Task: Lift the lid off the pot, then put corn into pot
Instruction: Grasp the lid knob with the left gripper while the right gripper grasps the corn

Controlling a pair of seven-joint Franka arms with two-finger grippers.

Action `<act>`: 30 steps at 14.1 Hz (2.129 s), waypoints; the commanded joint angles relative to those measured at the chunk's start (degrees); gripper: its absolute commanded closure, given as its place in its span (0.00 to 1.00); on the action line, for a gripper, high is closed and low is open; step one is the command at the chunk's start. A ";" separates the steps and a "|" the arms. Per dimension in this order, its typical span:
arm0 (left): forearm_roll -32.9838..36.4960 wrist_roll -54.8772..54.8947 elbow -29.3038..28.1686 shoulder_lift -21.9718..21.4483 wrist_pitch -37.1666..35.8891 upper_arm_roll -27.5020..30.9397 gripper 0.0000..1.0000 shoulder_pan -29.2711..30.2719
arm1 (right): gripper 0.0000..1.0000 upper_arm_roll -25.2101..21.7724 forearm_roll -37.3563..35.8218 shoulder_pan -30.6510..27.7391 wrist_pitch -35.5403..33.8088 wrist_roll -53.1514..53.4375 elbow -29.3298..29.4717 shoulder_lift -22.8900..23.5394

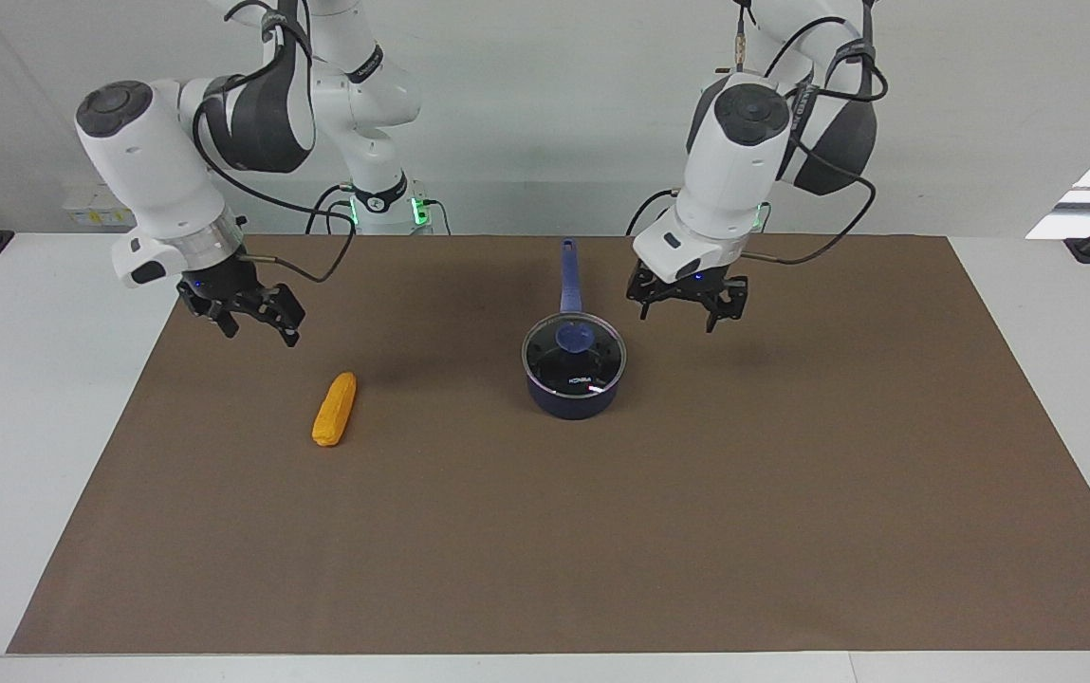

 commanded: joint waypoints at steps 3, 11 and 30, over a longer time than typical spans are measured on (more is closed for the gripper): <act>0.62 -9.67 1.37 5.00 4.55 0.95 0.00 -5.25 | 0.00 0.03 0.29 3.39 9.00 0.50 -7.92 1.45; 0.80 -17.34 0.41 7.48 8.25 0.86 0.00 -10.62 | 0.00 0.03 0.29 3.75 19.63 -0.11 -9.96 7.86; 0.10 -19.71 1.10 5.63 4.66 1.04 1.00 -10.10 | 1.00 0.03 0.55 3.30 27.65 -3.89 -13.21 8.14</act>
